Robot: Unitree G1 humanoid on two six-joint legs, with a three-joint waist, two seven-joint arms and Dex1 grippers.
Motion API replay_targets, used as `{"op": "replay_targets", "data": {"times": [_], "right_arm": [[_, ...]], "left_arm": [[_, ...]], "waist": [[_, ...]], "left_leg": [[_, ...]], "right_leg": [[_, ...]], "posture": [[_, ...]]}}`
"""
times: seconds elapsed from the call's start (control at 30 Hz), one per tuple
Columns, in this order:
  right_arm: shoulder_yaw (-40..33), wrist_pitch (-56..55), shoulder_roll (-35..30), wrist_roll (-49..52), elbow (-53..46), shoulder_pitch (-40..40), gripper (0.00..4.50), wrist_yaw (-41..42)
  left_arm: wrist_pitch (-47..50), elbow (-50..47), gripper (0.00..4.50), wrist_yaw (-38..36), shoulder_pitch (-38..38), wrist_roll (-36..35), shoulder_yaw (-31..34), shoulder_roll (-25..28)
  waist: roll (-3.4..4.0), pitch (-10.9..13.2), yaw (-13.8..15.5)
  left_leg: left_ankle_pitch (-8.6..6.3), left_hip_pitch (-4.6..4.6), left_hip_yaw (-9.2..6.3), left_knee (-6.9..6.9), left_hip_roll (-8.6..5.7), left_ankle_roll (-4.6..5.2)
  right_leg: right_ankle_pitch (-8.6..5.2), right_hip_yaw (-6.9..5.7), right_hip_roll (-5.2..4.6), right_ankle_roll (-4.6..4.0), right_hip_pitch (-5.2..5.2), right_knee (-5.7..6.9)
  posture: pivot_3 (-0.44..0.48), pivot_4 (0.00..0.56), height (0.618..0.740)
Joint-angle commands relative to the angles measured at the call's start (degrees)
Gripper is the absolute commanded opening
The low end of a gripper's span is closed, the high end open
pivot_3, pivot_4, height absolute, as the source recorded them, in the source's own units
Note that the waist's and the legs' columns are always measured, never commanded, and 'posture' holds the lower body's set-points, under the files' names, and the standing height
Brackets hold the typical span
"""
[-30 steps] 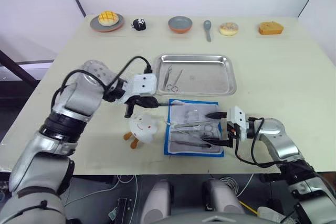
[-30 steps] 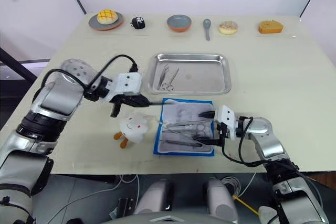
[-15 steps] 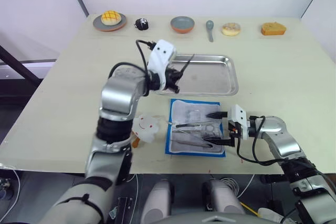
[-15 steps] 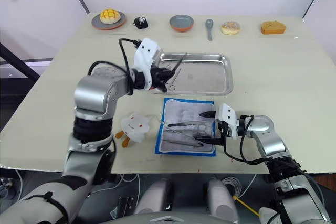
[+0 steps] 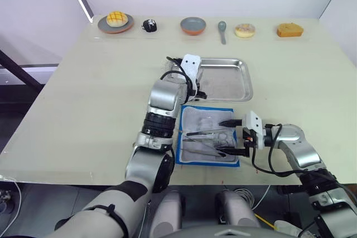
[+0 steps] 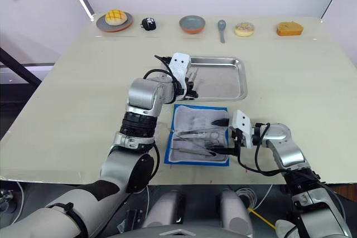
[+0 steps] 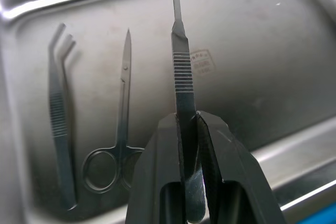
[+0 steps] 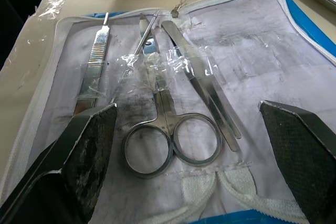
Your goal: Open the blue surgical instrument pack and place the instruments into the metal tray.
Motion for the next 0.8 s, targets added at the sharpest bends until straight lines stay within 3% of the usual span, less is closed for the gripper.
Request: {"op": "replay_targets", "data": {"times": [0.03, 0.57, 0.6, 0.67, 0.8], "right_arm": [[2.44, 2.71, -0.41, -1.66, 1.74, 2.13, 4.5, 0.29], [2.5, 2.62, -0.16, -1.57, 1.35, 2.75, 4.5, -0.36], [2.51, 2.57, -0.13, -1.59, 1.39, 2.74, 4.5, -0.37], [2.52, 2.54, -0.05, -1.59, 1.43, 2.7, 4.5, -0.41], [2.49, 2.41, -0.01, -1.63, 1.58, 2.6, 4.5, -0.43]], "left_arm": [[-2.72, 2.16, 0.08, 2.47, -2.57, -0.51, 0.8, -0.94], [-6.4, 10.25, 0.08, 7.32, -5.11, -2.4, 2.47, -2.07], [-6.53, 10.57, 0.74, 7.44, -5.17, -2.41, 2.45, -2.05], [-6.97, 11.17, 1.26, 7.56, -5.21, -2.39, 2.41, -1.97], [-7.82, 12.08, 3.06, 7.72, -5.23, -2.42, 2.47, -2.02]], "waist": [[0.0, 0.0, -0.03], [0.0, 0.01, -0.04], [-0.01, 0.01, -0.04], [0.0, 0.0, -0.04], [0.0, 0.0, -0.05]], "left_leg": [[0.0, -0.01, 0.01, 0.0, -0.01, 0.0], [0.01, -0.01, 0.03, -0.01, -0.02, -0.02], [0.01, -0.02, 0.04, -0.01, -0.02, -0.02], [0.01, -0.02, 0.04, -0.01, -0.02, -0.02], [0.01, -0.02, 0.04, -0.01, -0.03, -0.02]], "right_leg": [[0.0, 0.0, 0.0, 0.01, 0.0, 0.0], [-0.1, -0.03, -0.01, 0.16, 0.0, -0.01], [-0.1, -0.03, -0.01, 0.16, -0.01, -0.01], [-0.1, -0.03, -0.01, 0.17, -0.01, -0.01], [-0.1, -0.03, 0.0, 0.18, -0.01, -0.01]], "posture": [[0.0, 0.15, 0.74], [0.0, 0.15, 0.74], [0.0, 0.15, 0.74], [0.0, 0.15, 0.74], [0.0, 0.15, 0.74]]}}
